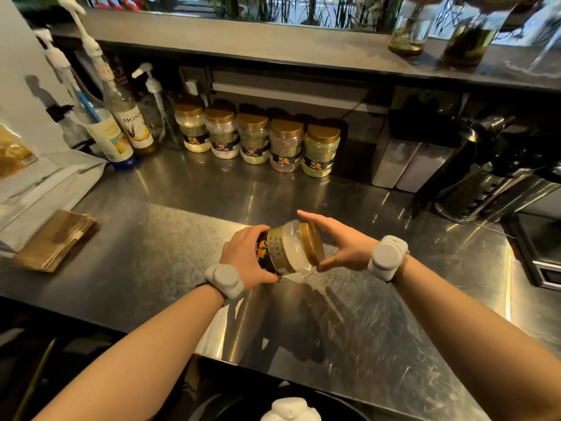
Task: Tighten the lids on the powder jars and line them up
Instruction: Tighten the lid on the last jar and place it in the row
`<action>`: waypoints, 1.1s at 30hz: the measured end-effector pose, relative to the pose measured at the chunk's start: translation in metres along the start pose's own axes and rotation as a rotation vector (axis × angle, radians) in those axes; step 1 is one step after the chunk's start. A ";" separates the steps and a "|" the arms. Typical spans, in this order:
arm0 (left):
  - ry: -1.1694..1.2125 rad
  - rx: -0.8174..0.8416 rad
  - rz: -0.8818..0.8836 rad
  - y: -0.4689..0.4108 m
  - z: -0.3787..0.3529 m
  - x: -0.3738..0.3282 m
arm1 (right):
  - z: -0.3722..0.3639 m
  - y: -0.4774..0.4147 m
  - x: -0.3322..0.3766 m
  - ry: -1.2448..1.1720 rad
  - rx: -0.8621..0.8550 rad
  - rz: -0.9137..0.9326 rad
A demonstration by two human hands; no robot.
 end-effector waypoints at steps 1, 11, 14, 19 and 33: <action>0.002 0.002 -0.002 0.000 0.001 0.001 | 0.000 0.001 -0.001 -0.016 0.002 -0.017; 0.024 0.021 -0.020 0.000 -0.002 0.006 | -0.001 0.007 -0.006 -0.084 0.063 -0.076; 0.012 0.032 -0.021 -0.001 -0.005 0.005 | -0.002 0.004 -0.007 -0.080 0.065 -0.045; 0.009 0.034 -0.042 -0.002 -0.006 0.002 | 0.001 0.001 -0.024 -0.085 0.024 -0.185; 0.003 0.061 -0.058 -0.004 -0.007 -0.004 | -0.001 0.001 -0.036 0.023 0.023 -0.133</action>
Point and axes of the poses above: each hand's wrist, its own y-axis away from the middle knuckle, its own z-axis out of the back of the hand, x = y × z, the point moved 9 cm from there along -y, towards the middle knuckle, and after that the axes turned 1 degree about -y, right-handed, at the moved point
